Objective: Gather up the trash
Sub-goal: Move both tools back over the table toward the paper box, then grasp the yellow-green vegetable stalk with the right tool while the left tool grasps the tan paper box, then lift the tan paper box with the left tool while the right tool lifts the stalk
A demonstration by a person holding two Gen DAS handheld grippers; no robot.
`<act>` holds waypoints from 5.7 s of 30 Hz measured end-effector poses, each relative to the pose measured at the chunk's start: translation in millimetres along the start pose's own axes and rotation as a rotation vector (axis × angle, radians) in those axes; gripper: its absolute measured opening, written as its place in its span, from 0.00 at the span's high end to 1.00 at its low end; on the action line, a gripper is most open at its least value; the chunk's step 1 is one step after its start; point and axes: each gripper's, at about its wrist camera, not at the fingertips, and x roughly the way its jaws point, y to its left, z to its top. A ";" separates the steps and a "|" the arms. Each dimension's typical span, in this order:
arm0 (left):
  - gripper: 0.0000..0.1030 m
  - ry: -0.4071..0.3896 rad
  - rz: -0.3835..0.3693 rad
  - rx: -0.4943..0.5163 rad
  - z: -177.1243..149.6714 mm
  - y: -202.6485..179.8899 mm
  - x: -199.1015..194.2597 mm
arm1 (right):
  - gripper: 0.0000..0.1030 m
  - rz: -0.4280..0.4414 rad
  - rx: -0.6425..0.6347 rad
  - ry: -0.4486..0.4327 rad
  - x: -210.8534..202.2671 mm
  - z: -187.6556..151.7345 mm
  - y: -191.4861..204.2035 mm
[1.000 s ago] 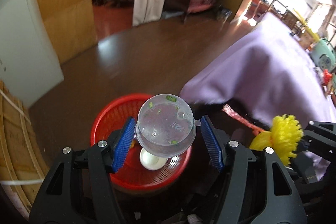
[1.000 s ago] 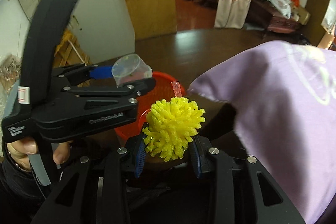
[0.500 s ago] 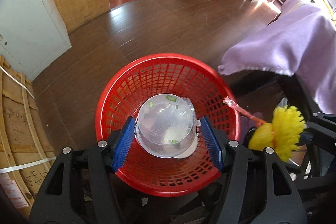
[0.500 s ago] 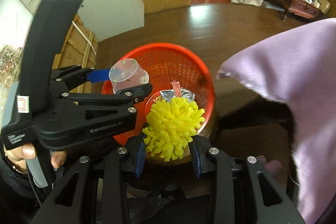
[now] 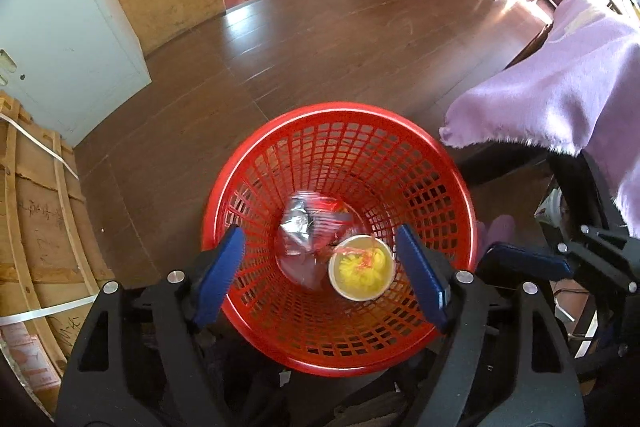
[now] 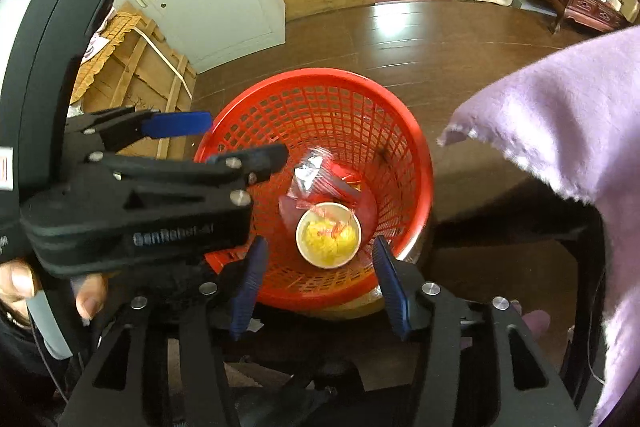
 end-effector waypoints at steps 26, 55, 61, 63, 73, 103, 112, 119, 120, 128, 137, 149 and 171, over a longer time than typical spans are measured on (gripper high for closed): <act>0.19 -0.238 -0.221 0.441 13.7 -247.0 -130.9 | 0.18 -0.322 0.514 -0.617 -288.3 -226.7 -150.6; 0.16 -0.210 -0.409 0.787 18.3 -551.2 -144.7 | 0.17 -0.638 1.028 -0.561 -375.8 -362.1 -382.5; 0.16 -0.152 -0.455 0.773 21.0 -584.0 -119.9 | 0.17 -0.703 1.029 -0.592 -390.0 -351.6 -412.3; 0.16 -0.134 -0.455 0.780 17.0 -590.3 -109.8 | 0.24 -0.730 0.998 -0.558 -387.0 -340.4 -425.3; 0.16 -0.127 -0.436 0.801 18.8 -581.6 -91.6 | 0.63 -0.721 0.912 -0.411 -355.6 -295.6 -476.1; 0.16 -0.144 -0.413 0.929 -8.3 -630.7 -99.5 | 0.86 -0.466 1.107 -0.681 -365.8 -399.4 -443.7; 0.25 -0.118 -0.412 0.999 -17.5 -668.7 -85.9 | 0.86 -0.411 1.089 -0.727 -366.7 -404.5 -440.9; 0.64 -0.088 -0.391 1.021 -22.3 -679.0 -81.7 | 0.86 -0.429 1.096 -0.737 -369.7 -411.7 -439.5; 0.70 -0.096 -0.398 1.014 -22.2 -676.9 -84.6 | 0.86 -0.432 1.093 -0.739 -370.4 -411.6 -438.5; 0.88 -0.156 -0.431 1.010 -25.8 -657.0 -111.3 | 0.86 -0.435 1.103 -0.734 -367.7 -411.3 -436.1; 0.93 -0.188 -0.469 0.971 -28.9 -613.6 -133.1 | 0.86 -0.443 1.071 -0.706 -362.3 -399.7 -426.7; 0.90 -0.170 -0.518 0.979 -31.9 -589.8 -134.0 | 0.84 -0.453 1.003 -0.594 -344.2 -392.6 -392.4; 0.22 -0.216 -0.356 1.285 -69.5 -663.6 -81.1 | 0.56 -0.383 0.998 -0.554 -322.5 -402.4 -405.3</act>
